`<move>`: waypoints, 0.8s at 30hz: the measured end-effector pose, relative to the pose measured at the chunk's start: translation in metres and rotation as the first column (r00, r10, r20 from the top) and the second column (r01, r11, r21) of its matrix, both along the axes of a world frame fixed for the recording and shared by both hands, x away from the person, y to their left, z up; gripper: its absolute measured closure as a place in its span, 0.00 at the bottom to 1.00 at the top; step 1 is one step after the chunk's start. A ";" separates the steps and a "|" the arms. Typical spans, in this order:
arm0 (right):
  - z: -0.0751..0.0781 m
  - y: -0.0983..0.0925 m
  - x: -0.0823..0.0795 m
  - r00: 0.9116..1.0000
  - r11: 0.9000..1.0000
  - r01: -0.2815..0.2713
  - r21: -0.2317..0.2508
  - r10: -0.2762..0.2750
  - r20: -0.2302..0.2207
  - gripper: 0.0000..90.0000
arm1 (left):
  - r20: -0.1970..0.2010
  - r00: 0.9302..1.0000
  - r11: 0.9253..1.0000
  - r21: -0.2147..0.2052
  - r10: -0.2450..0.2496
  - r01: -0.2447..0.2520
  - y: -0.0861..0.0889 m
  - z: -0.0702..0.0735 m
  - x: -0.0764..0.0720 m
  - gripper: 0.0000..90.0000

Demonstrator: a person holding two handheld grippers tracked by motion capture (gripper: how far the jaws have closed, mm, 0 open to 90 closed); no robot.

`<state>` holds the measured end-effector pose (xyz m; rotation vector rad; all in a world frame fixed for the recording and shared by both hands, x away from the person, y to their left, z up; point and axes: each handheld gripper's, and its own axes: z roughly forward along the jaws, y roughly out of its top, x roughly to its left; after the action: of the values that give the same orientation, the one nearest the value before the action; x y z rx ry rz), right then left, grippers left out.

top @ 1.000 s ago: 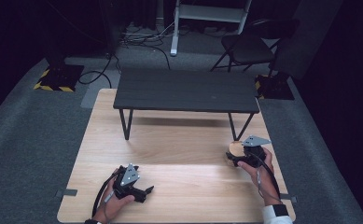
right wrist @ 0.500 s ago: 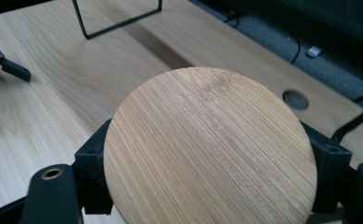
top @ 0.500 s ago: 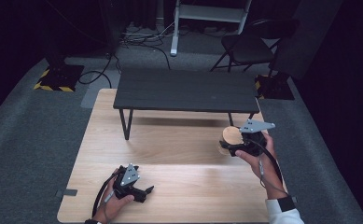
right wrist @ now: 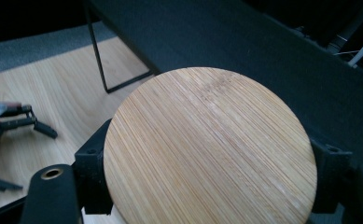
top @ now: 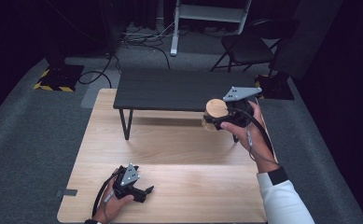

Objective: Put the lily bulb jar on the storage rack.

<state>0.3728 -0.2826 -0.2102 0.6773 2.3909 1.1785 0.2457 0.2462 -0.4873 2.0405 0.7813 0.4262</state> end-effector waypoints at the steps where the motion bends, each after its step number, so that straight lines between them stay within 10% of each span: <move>1: 0.003 0.002 0.003 1.000 1.000 0.000 0.001 0.000 0.003 0.26 | 0.000 1.000 1.000 0.000 0.000 0.000 0.000 0.000 0.000 0.01; 24: 0.013 0.040 0.076 0.989 0.990 0.138 -0.002 -0.138 -0.051 0.26 | 0.001 1.000 1.000 0.001 0.000 0.000 0.000 0.000 0.000 0.01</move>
<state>0.4490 -0.2429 -0.1969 0.8678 2.3420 1.1181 0.2457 0.2460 -0.4873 2.0407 0.7803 0.4279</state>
